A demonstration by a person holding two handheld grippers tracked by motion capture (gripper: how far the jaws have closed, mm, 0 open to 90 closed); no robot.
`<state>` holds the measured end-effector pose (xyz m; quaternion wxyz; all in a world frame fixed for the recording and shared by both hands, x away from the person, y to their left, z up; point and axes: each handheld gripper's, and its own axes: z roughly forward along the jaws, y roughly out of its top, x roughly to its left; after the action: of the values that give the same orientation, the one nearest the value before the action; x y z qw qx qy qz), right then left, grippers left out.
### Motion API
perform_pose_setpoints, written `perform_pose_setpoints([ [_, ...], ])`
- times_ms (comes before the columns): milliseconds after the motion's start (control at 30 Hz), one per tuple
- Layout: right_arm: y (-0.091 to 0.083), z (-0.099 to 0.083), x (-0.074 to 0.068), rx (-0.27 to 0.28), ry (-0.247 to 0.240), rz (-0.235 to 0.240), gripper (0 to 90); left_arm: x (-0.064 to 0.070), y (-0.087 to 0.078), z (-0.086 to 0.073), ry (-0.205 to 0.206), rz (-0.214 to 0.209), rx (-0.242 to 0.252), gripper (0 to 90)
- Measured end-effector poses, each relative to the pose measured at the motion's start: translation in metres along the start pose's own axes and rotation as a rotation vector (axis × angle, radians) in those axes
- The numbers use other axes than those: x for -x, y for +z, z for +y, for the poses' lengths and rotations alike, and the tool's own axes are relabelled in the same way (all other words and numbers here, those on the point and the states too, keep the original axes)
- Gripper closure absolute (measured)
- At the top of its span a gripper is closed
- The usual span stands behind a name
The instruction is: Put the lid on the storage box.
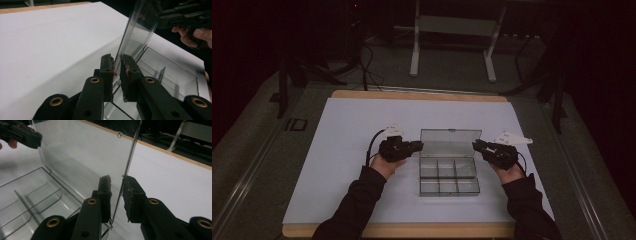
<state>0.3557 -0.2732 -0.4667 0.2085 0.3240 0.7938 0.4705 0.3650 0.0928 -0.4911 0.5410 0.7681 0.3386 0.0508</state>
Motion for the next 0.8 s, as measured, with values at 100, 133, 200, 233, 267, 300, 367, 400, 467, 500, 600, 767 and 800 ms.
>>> perform_pose_setpoints([
  [100,-0.005,-0.001,-0.001,0.002,-0.013,0.015,78.3,0.004,-0.003,-0.001,0.021,0.003,-0.012,81.1],
  [133,-0.008,-0.003,-0.003,0.001,-0.025,0.026,78.4,0.007,-0.004,-0.002,0.033,0.008,-0.024,81.0],
  [200,-0.01,-0.004,-0.003,0.001,-0.034,0.03,78.4,0.009,-0.004,-0.002,0.04,0.01,-0.028,80.9],
  [233,-0.011,-0.005,-0.004,0.001,-0.04,0.035,78.4,0.01,-0.005,-0.002,0.051,0.012,-0.035,80.9],
  [267,-0.014,-0.007,-0.004,-0.002,-0.05,0.047,79.1,0.012,-0.006,-0.002,0.058,0.016,-0.041,80.8],
  [300,-0.016,-0.008,-0.004,-0.004,-0.056,0.051,79.5,0.014,-0.008,-0.004,0.065,0.014,-0.049,80.8],
  [367,-0.017,-0.009,-0.004,-0.006,-0.061,0.056,79.6,0.015,-0.008,-0.005,0.069,0.015,-0.051,80.7],
  [400,-0.019,-0.011,-0.005,-0.013,-0.066,0.069,79.8,0.017,-0.009,-0.005,0.077,0.016,-0.057,80.6],
  [467,-0.021,-0.014,-0.006,-0.019,-0.072,0.079,80.1,0.021,-0.01,-0.007,0.096,0.02,-0.073,80.5],
  [500,-0.022,-0.016,-0.006,-0.022,-0.076,0.086,80.3,0.021,-0.01,-0.007,0.096,0.02,-0.073,80.5],
  [600,-0.024,-0.018,-0.006,-0.024,-0.08,0.097,80.2,0.023,-0.012,-0.009,0.107,0.019,-0.084,80.4],
  [767,-0.027,-0.024,-0.007,-0.022,-0.081,0.113,80.3,0.026,-0.013,-0.013,0.117,0.018,-0.093,80.5],
  [800,-0.027,-0.026,-0.007,-0.023,-0.086,0.119,80.3,0.027,-0.013,-0.014,0.12,0.019,-0.096,80.5],
])
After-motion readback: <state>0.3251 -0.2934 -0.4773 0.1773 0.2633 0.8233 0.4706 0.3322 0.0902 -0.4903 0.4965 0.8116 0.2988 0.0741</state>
